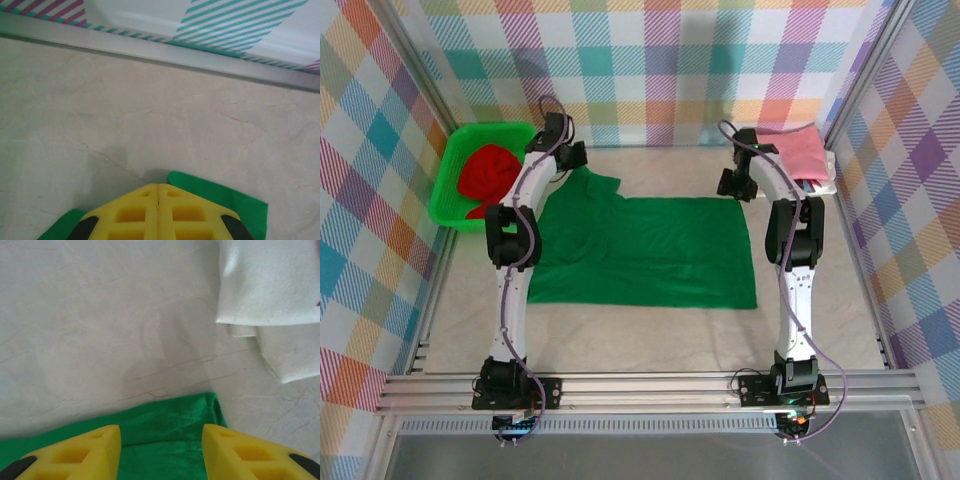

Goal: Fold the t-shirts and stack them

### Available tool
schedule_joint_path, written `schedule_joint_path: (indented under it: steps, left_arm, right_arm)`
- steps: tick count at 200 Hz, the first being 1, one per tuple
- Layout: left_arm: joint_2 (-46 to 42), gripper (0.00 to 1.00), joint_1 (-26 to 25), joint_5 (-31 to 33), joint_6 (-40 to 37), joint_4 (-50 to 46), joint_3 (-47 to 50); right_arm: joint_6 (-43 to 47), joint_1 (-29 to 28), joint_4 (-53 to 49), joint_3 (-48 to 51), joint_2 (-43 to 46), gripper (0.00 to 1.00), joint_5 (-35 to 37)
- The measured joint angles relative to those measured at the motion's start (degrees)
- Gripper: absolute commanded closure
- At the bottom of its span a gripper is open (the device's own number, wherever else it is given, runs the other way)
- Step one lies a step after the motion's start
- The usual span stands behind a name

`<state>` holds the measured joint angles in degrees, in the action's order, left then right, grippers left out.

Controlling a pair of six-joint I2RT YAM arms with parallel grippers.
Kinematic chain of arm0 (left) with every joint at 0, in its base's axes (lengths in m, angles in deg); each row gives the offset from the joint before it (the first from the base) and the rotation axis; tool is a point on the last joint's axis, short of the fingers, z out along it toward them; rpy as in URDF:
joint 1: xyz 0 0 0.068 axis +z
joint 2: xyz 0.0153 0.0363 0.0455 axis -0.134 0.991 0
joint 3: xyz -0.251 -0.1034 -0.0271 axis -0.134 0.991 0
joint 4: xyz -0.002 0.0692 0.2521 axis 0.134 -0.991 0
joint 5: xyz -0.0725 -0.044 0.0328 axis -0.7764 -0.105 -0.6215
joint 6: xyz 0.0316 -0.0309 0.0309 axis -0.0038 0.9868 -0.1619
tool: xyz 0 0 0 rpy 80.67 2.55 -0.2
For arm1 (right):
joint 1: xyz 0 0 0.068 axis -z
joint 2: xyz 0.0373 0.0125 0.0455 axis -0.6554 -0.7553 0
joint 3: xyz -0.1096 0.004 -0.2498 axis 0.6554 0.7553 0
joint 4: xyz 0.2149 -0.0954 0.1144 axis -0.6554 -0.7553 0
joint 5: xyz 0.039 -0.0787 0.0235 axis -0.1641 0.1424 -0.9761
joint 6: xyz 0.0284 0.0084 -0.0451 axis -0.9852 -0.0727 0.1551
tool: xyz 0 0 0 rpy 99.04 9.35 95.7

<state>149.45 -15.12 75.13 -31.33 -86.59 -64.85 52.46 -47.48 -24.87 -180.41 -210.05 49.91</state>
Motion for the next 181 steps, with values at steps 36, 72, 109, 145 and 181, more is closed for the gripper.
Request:
schedule_joint_path:
  steps: [36,72,109,145,181]
  left_arm:
    - [-2.6,1.0,0.0,0.0,-1.2,0.5,2.6]
    - [-8.6,1.0,0.0,0.0,-2.0,3.7,10.0]
    - [-15.1,1.0,0.0,1.3,-3.8,6.8,18.5]
    - [-19.3,1.0,0.0,3.4,-5.9,9.2,24.9]
    - [-19.2,1.0,0.4,4.1,-7.3,10.2,23.9]
  right_arm:
    - [-0.6,0.2,-1.8,-1.9,-1.4,0.49,1.7]
    - [-1.0,0.2,-3.1,-6.6,-5.4,0.61,1.9]
    - [-1.9,0.2,-4.2,-9.7,-6.9,0.93,1.5]
    - [-1.9,0.2,-1.6,-6.6,-5.3,1.0,1.6]
    - [-1.9,0.2,3.9,0.9,-0.8,1.0,1.7]
